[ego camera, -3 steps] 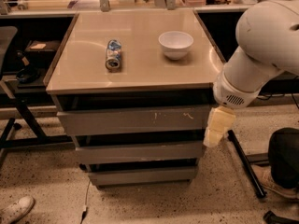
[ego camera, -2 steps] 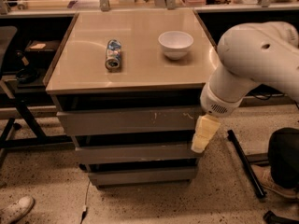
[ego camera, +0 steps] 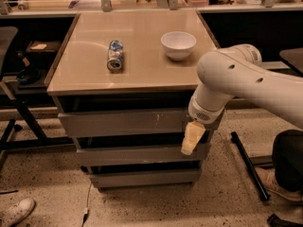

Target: Open top drawer

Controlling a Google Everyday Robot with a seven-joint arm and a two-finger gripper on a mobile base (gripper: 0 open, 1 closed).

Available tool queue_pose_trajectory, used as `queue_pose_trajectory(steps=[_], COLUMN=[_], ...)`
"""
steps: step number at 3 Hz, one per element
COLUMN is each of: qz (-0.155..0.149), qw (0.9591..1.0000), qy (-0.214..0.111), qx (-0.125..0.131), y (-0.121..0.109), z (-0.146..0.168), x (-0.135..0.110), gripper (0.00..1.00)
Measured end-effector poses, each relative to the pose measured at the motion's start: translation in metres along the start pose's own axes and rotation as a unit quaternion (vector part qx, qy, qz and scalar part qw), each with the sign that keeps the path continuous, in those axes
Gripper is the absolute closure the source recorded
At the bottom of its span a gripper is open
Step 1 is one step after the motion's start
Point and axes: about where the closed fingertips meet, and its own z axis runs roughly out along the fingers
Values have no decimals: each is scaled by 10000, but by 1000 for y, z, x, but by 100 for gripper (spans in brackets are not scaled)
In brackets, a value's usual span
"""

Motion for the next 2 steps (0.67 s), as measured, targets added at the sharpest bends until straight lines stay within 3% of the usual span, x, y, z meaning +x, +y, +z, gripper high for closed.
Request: queue_pose_trajectory(steps=[2], qz=[87], qw=[9999], qy=[108], qx=[1], y=[-21], z=[49], x=[-4], gripper=[0])
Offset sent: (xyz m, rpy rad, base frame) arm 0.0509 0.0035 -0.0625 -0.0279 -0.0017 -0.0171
